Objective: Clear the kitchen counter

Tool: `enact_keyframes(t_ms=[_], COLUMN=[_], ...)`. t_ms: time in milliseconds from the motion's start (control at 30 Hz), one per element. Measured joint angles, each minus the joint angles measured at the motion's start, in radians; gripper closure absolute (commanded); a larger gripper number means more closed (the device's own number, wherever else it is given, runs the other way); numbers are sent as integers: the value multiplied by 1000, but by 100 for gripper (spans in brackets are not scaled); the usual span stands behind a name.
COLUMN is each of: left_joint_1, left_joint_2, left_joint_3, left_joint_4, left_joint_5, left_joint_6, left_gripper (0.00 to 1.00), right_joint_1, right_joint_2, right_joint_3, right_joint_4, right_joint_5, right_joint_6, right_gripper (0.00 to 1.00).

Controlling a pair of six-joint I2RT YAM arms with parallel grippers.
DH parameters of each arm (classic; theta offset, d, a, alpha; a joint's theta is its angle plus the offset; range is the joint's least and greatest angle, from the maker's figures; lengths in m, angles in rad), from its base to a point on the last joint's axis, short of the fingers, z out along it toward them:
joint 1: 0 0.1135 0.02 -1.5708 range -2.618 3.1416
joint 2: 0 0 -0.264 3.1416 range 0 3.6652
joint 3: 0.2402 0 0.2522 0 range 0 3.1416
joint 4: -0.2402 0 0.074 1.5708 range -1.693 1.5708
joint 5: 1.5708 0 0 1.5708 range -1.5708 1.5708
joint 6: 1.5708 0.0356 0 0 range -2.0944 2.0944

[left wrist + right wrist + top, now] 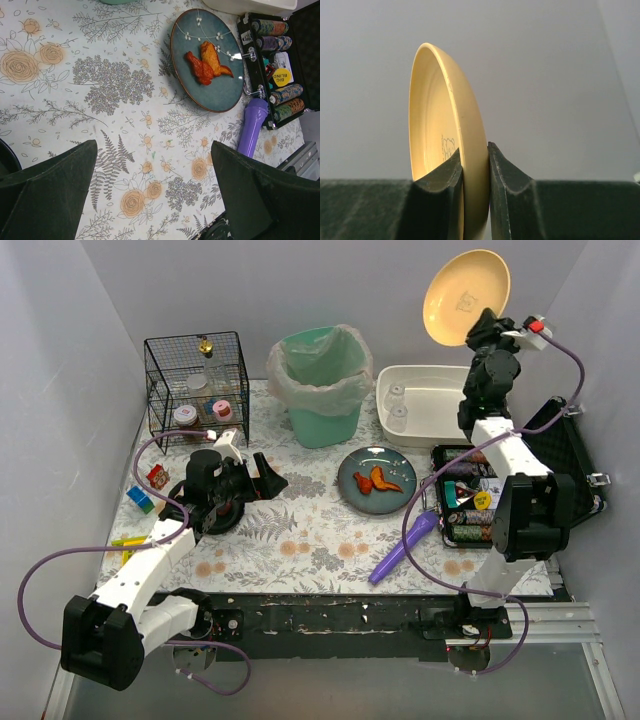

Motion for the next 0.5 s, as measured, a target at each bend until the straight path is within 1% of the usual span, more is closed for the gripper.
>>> enact_keyframes(t_ms=[100,300,500], left_joint_1=[0,0,0], left_joint_2=[3,15,17], left_joint_3=[0,0,0], left_joint_4=[0,2,3], left_joint_5=[5,8,9], left_joint_6=[0,0,0], left_gripper=[2,2,2], right_joint_1=[-50,-52,-61], right_joint_2=[-30,-27,16], right_joint_3=[-48,-104,-142], right_joint_4=[-25,-114,-137], right_joint_5=[60,137,186], right_joint_6=[70,117,161], right_gripper=[99,99,99])
